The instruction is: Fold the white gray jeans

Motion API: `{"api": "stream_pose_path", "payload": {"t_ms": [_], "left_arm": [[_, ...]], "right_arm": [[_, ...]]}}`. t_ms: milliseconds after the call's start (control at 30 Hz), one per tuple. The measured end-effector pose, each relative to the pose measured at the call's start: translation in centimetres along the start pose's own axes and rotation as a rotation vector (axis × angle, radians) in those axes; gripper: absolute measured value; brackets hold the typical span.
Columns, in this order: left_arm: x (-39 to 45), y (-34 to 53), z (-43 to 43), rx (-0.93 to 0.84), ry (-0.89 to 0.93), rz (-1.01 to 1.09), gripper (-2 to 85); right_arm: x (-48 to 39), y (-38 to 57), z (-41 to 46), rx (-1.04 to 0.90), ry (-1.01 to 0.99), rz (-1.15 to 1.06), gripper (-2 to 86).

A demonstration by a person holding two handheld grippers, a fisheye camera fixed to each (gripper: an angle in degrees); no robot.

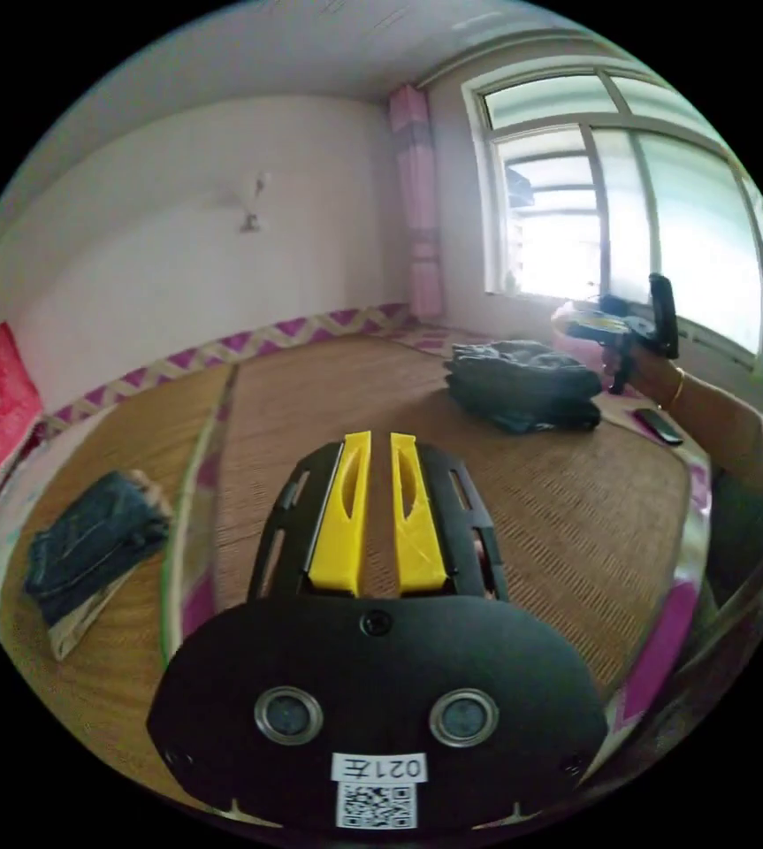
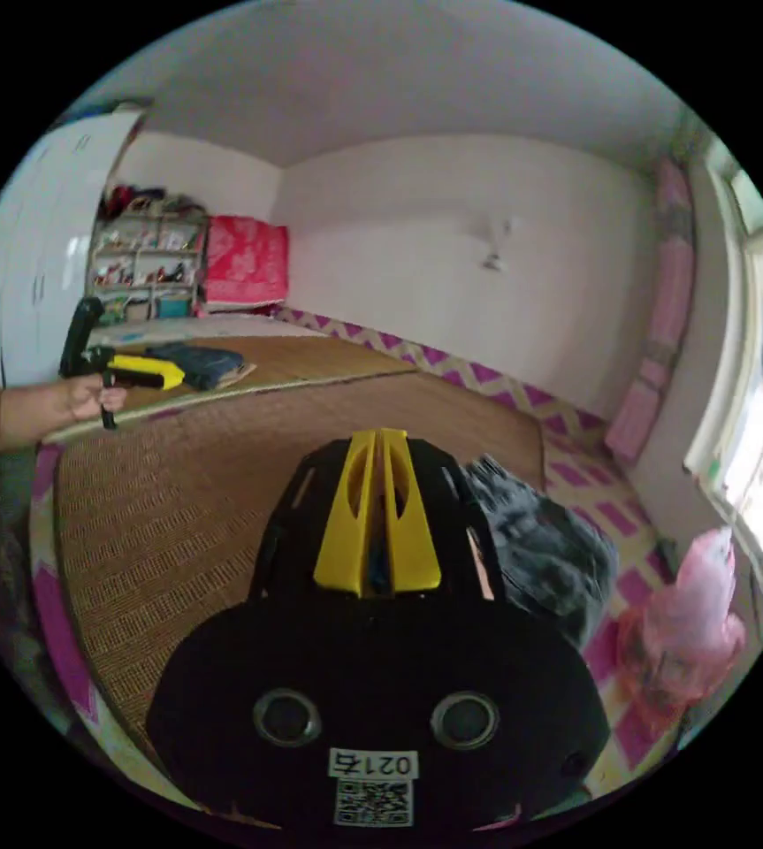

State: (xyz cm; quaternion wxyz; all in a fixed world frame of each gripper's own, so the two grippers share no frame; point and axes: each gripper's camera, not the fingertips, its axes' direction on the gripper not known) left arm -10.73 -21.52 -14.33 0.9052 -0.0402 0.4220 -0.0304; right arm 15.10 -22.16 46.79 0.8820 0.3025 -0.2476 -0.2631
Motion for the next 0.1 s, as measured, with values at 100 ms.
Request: {"api": "stream_pose_path", "payload": {"t_ms": [100], "left_arm": [[-3.4,4.9,-4.1,-0.044,0.001,-0.124,-0.7]], "right_arm": [[-10.8,-1.6,5.2,-0.078,-0.101,-0.103,-0.5]]}}
